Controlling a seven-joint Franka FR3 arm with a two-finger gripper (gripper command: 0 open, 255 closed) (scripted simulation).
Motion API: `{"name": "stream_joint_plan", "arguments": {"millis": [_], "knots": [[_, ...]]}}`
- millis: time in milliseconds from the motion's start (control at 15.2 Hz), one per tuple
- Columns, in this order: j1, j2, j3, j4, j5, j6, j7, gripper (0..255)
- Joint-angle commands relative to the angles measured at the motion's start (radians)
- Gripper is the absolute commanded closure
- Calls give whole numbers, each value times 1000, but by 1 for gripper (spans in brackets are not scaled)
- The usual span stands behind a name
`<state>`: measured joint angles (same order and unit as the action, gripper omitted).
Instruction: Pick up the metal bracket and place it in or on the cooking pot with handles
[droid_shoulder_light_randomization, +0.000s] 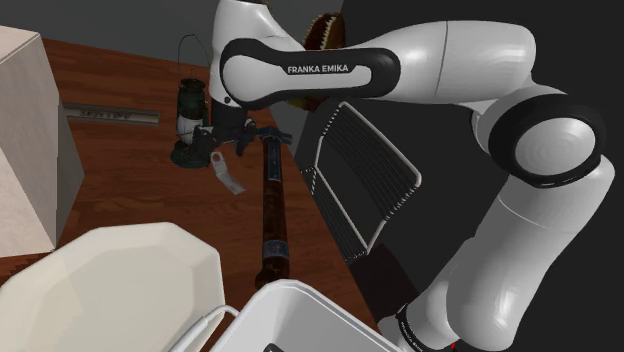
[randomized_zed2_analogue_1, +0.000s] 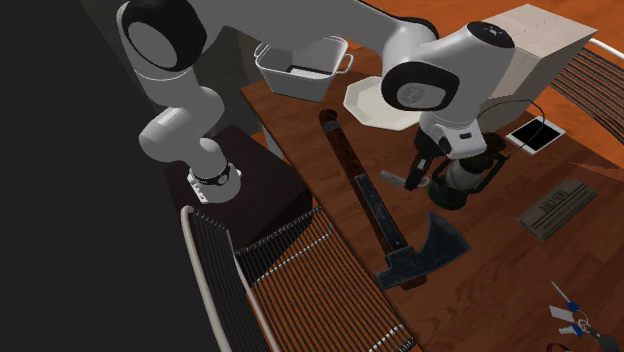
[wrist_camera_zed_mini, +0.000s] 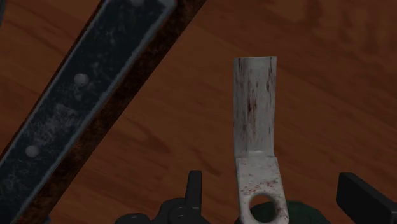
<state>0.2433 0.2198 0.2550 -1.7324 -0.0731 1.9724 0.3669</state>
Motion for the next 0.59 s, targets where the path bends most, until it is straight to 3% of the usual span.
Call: {"name": "stream_joint_plan", "arguments": {"millis": [0, 66, 528], "knots": [[5, 46, -1, 111, -21, -52, -22, 0], [7, 67, -2, 157, -30, -72, -31, 0], [6, 88, -5, 92, -37, 13, -26, 0]]}}
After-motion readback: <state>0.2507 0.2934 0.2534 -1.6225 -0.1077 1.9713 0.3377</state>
